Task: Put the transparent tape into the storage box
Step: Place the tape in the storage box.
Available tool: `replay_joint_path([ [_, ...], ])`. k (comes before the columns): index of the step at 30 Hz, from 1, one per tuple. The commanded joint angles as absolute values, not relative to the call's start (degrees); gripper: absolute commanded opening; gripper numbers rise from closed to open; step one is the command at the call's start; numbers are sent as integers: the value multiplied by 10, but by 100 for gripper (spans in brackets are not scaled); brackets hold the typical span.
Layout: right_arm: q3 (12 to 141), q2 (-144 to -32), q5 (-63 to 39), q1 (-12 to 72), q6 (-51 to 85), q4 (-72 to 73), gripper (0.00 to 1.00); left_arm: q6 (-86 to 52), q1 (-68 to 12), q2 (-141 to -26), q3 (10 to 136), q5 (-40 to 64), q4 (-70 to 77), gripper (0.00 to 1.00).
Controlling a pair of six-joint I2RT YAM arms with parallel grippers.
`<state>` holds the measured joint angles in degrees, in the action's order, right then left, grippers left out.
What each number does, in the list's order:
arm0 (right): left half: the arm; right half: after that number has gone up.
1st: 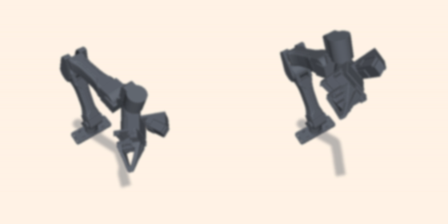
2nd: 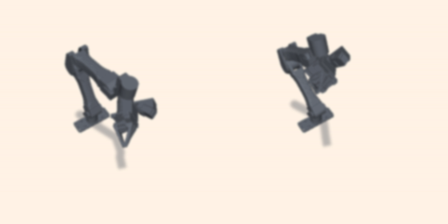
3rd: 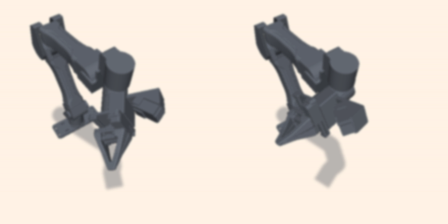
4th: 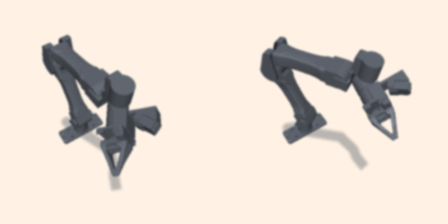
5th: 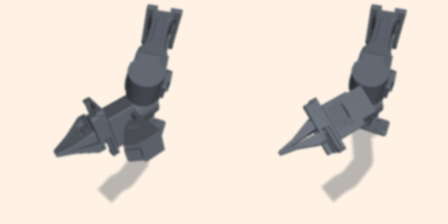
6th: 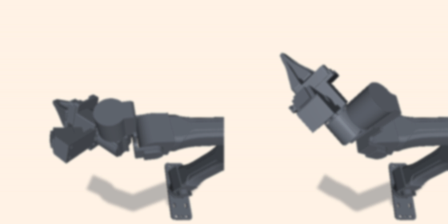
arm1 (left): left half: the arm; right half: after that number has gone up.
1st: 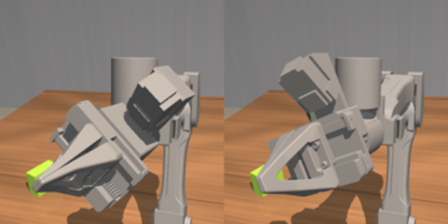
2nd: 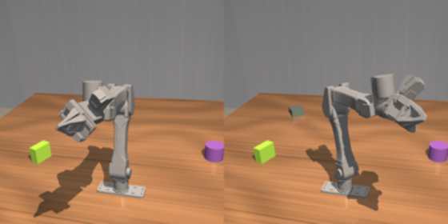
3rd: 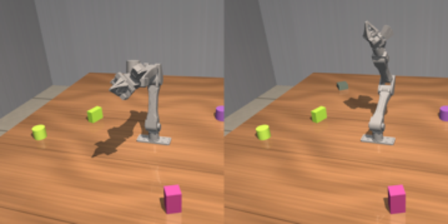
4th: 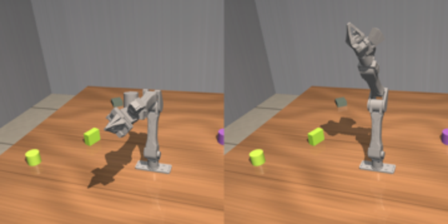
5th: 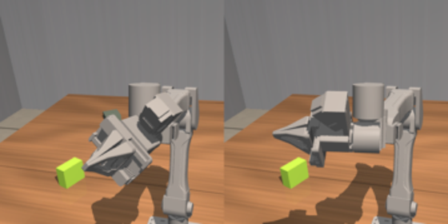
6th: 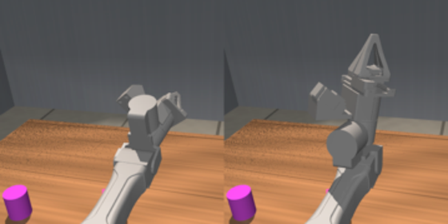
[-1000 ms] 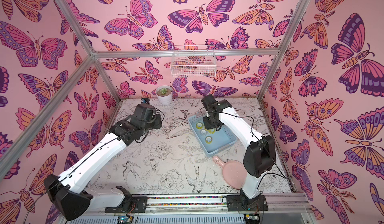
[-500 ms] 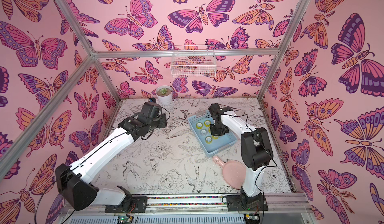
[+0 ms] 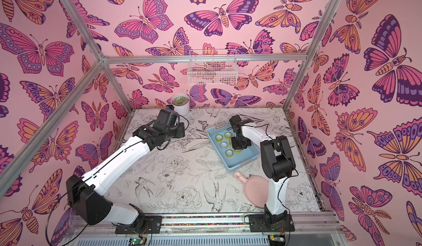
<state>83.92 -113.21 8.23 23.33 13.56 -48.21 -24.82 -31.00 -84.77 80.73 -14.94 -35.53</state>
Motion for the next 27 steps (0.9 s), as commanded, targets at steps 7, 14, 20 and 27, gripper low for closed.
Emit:
replay_joint_path([
  [7,811,-1153,101,230,153,-467,0,-235,-297,-863,821,-132,-351,63],
  [14,809,-1155,96,230,155,-465,11,-233,-293,-868,824,-127,-350,63],
  [20,809,-1152,97,230,155,-464,18,-234,-292,-870,823,-127,-348,63],
  [27,812,-1138,93,230,154,-464,29,-236,-292,-867,821,-128,-348,63],
])
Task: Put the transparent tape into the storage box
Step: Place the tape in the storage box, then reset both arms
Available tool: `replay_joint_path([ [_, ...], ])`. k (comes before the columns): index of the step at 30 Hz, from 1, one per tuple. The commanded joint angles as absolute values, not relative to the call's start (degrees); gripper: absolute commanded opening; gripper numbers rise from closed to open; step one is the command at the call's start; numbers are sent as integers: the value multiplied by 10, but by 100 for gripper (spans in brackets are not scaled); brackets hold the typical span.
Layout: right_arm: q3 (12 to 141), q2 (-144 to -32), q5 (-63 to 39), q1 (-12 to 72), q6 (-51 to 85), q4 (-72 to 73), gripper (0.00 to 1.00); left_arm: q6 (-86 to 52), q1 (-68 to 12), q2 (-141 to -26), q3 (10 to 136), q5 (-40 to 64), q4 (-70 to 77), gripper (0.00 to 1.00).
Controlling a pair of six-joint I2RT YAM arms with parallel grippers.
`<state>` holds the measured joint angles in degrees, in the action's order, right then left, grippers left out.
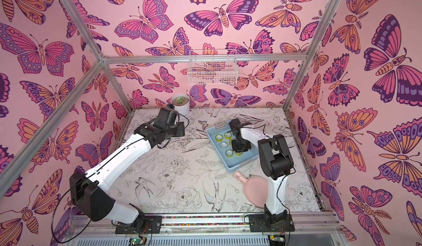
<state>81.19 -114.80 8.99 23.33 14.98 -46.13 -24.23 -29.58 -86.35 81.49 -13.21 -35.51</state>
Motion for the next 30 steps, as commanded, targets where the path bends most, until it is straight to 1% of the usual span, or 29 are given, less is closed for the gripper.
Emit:
replay_joint_path([
  [1,814,-1135,92,230,154,-466,30,-236,-292,-867,821,-129,-348,63],
  [3,817,-1130,90,230,153,-467,35,-236,-292,-867,820,-130,-348,63],
  [4,820,-1127,90,230,152,-468,36,-236,-292,-866,820,-130,-348,63],
  [11,844,-1104,85,232,150,-484,38,-236,-292,-861,816,-134,-347,64],
  [15,873,-1080,80,236,149,-504,41,-230,-291,-858,816,-141,-347,64],
  [17,889,-1064,78,239,149,-513,48,-227,-290,-855,816,-147,-347,68],
  [19,903,-1048,71,241,148,-521,60,-223,-287,-851,817,-153,-347,69],
  [20,912,-1038,63,242,147,-522,93,-220,-285,-848,816,-156,-347,70],
  [21,918,-1029,61,243,145,-524,99,-216,-283,-845,816,-160,-347,70],
  [25,926,-987,71,243,145,-514,99,-207,-273,-826,804,-182,-347,76],
  [28,921,-954,106,243,149,-501,99,-203,-261,-809,788,-199,-347,81],
  [29,915,-944,118,243,148,-492,99,-203,-259,-801,780,-215,-347,84],
  [30,904,-929,131,243,148,-477,99,-203,-256,-794,768,-231,-344,89],
])
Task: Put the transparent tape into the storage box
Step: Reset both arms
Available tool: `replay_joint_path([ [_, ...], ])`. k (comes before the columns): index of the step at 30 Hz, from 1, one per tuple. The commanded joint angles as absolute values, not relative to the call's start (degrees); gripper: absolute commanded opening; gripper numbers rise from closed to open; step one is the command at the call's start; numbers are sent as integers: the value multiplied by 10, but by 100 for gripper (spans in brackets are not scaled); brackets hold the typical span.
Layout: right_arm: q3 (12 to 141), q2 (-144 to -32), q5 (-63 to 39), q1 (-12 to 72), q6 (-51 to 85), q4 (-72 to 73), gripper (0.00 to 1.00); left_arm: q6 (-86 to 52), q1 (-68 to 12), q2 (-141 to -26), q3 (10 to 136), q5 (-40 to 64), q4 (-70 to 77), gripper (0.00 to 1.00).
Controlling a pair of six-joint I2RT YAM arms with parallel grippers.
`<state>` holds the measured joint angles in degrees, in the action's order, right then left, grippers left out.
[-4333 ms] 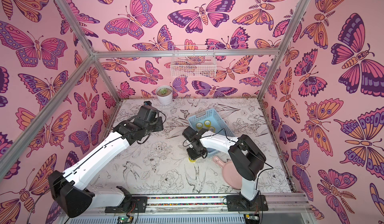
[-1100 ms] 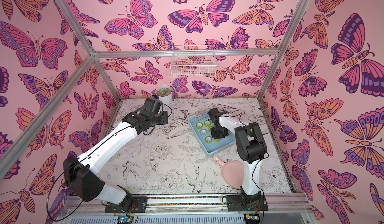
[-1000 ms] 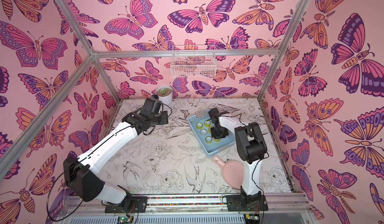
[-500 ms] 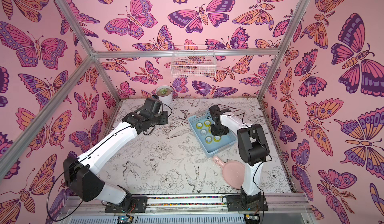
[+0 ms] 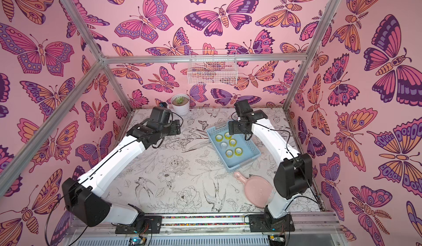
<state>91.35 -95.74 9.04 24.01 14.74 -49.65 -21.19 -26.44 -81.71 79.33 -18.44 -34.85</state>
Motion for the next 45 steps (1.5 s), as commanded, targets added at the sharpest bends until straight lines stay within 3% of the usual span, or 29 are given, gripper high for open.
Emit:
replay_joint_path([
  [1,890,-917,146,242,150,-459,99,-201,-251,-786,758,-238,-341,92],
  [4,827,-868,196,240,152,-384,100,-199,-233,-756,715,-266,-324,100],
  [9,714,-814,156,239,43,-268,99,-170,-209,-678,619,-322,-262,100],
  [15,633,-767,196,219,69,-214,99,-100,-171,-591,467,-360,-128,100],
  [22,491,-725,245,197,55,-61,99,-93,-68,-542,280,-266,75,100],
  [33,373,-700,186,120,52,89,99,-65,-19,-760,240,-189,347,100],
  [41,280,-675,184,61,36,169,99,-46,-17,-849,202,-176,507,100],
  [45,229,-701,175,39,12,287,99,-49,-17,-876,194,-187,551,100],
])
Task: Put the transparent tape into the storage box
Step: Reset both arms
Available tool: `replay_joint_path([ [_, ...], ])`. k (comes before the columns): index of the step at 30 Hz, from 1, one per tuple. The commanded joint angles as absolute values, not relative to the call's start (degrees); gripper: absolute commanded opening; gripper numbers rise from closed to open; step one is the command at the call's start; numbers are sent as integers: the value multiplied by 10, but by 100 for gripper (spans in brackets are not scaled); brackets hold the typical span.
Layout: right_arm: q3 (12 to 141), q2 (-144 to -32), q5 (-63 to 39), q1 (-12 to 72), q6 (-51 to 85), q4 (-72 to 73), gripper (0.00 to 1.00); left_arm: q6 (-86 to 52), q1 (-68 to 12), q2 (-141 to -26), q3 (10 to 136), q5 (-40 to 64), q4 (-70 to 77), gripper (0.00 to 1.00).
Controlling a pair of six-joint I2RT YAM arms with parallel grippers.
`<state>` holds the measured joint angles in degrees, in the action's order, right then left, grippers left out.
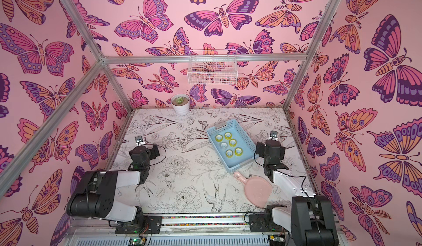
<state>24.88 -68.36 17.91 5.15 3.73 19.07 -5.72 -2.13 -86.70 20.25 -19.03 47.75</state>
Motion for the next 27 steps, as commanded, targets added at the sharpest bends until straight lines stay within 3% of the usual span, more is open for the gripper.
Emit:
replay_joint_path([
  [1,222,-719,176,37,3,319,99,-46,-17,-882,197,-182,548,100],
  [6,234,-780,158,25,-7,383,99,-45,-17,-887,199,-177,546,100],
  [12,191,-875,129,22,-13,564,99,-59,-10,-885,194,-187,570,100],
  [16,213,-858,119,19,-9,488,99,-60,-10,-886,194,-191,566,100],
  [27,214,-861,119,18,-9,490,99,-61,-10,-887,199,-196,547,100],
])
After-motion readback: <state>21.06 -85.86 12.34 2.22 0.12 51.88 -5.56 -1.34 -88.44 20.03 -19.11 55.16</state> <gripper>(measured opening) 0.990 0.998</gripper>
